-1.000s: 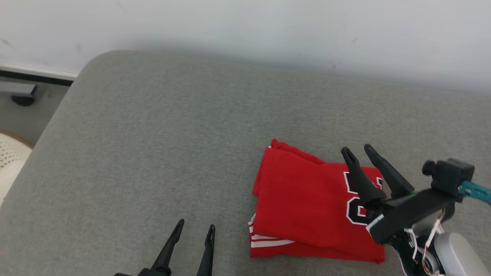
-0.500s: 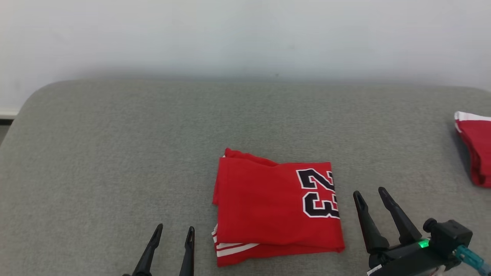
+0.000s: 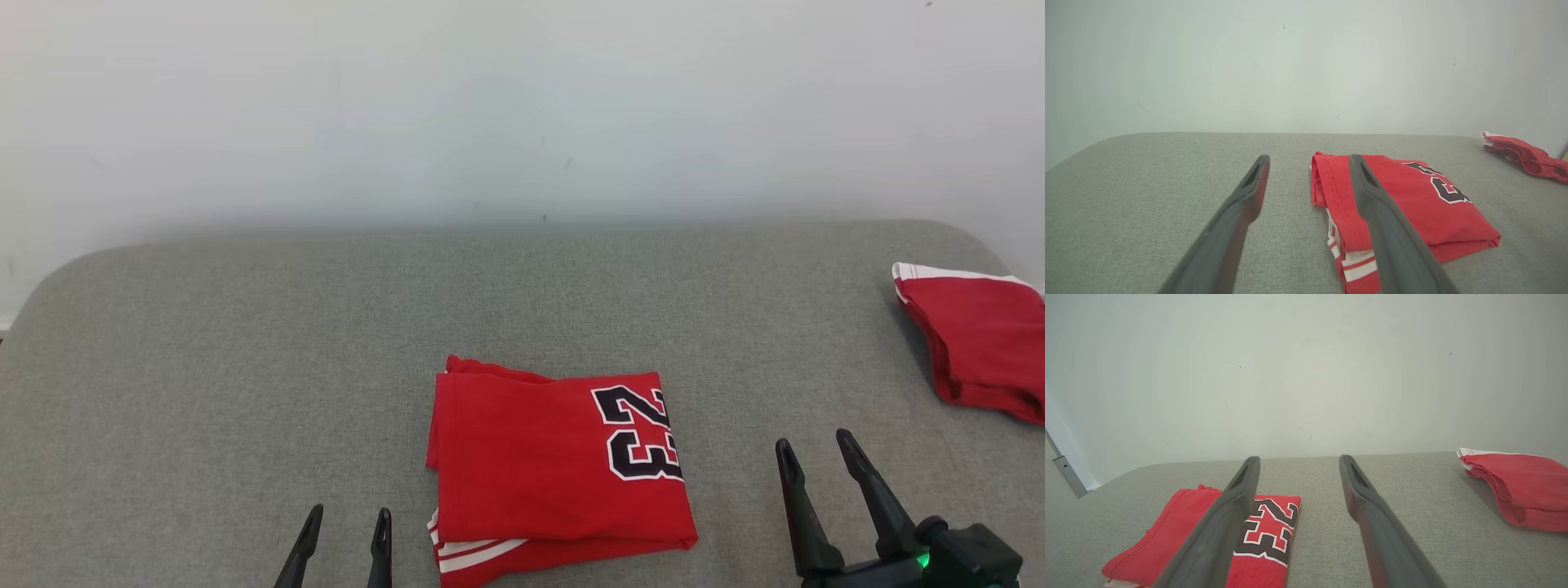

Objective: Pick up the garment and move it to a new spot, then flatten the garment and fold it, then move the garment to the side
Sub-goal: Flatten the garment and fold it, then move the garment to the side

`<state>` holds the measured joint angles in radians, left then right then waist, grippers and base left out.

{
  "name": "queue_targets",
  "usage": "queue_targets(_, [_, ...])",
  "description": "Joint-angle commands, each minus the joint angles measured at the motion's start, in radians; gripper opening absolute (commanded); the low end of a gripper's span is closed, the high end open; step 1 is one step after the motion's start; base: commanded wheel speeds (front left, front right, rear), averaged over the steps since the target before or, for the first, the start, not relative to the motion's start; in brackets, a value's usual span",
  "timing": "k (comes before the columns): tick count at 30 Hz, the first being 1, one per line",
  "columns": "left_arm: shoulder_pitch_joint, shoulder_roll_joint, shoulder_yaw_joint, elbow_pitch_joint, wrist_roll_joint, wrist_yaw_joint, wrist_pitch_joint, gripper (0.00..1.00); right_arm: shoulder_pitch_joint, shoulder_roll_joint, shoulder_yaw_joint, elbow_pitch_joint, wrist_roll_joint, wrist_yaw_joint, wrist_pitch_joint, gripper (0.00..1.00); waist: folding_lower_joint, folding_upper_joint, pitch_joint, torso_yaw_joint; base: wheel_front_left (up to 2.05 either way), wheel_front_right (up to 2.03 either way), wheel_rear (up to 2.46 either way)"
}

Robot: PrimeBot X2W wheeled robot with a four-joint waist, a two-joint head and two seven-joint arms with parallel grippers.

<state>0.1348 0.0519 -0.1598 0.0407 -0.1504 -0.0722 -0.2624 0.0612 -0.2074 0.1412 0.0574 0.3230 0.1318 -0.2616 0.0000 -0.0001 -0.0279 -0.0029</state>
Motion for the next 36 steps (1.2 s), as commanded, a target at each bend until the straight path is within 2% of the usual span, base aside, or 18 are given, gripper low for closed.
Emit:
queue_targets(1, [0.019,-0.001,0.004,-0.007,0.013,-0.005,-0.002,1.0,0.015,0.007,-0.005,-0.008,-0.011,-0.003,-0.004,1.0,0.0,0.0001,-0.014,0.001,0.0,0.0,0.0])
queue_targets(13, [0.09,-0.002,0.022,-0.044,0.042,-0.034,-0.002,1.0,0.131,0.025,-0.031,-0.067,-0.118,-0.003,-0.004,1.0,0.0,0.0001,-0.052,0.01,0.0,0.0,0.0])
queue_targets(36, [0.119,-0.002,0.038,-0.026,0.049,-0.037,-0.002,1.0,0.172,0.05,-0.034,-0.058,-0.118,-0.003,-0.004,1.0,0.0,0.0001,-0.072,0.022,0.0,0.0,0.0])
